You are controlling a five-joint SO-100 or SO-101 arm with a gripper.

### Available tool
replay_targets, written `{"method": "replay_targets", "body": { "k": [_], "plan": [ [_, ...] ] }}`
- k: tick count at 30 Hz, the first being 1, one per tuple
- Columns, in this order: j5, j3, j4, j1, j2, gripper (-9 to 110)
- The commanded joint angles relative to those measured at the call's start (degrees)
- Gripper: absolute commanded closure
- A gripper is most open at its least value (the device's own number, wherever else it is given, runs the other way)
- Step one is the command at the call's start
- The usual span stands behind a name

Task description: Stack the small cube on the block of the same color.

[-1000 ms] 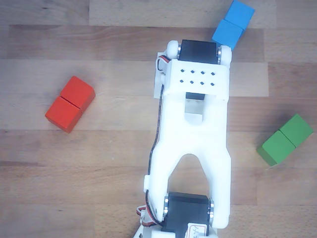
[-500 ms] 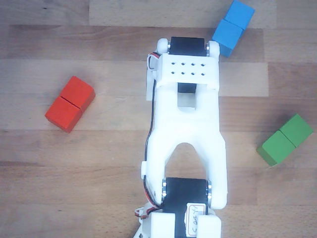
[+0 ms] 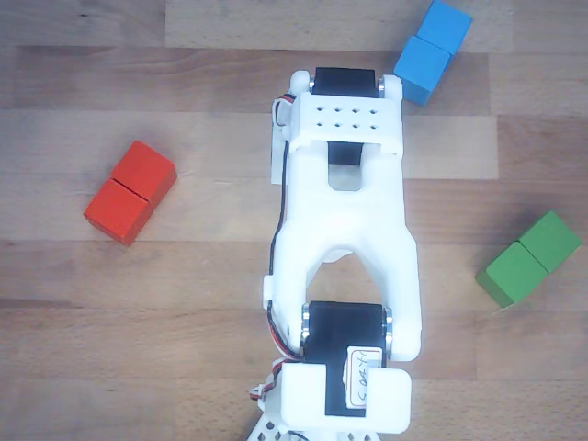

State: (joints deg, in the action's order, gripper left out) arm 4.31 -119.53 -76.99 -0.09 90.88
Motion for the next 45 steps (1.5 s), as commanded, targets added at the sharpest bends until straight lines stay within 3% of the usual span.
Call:
{"method": "replay_targets", "body": {
  "k": [1, 12, 33, 45],
  "plan": [
    [0.53, 0.62, 0.53, -0.26, 0.35, 71],
    [0.18, 0.97, 0.62, -0.26, 0.09, 84],
    [-0.09, 1.32, 0.62, -0.26, 0.18, 85],
    [0.00, 1.32, 2.46, -0.18, 0.35, 96]
  ]
}}
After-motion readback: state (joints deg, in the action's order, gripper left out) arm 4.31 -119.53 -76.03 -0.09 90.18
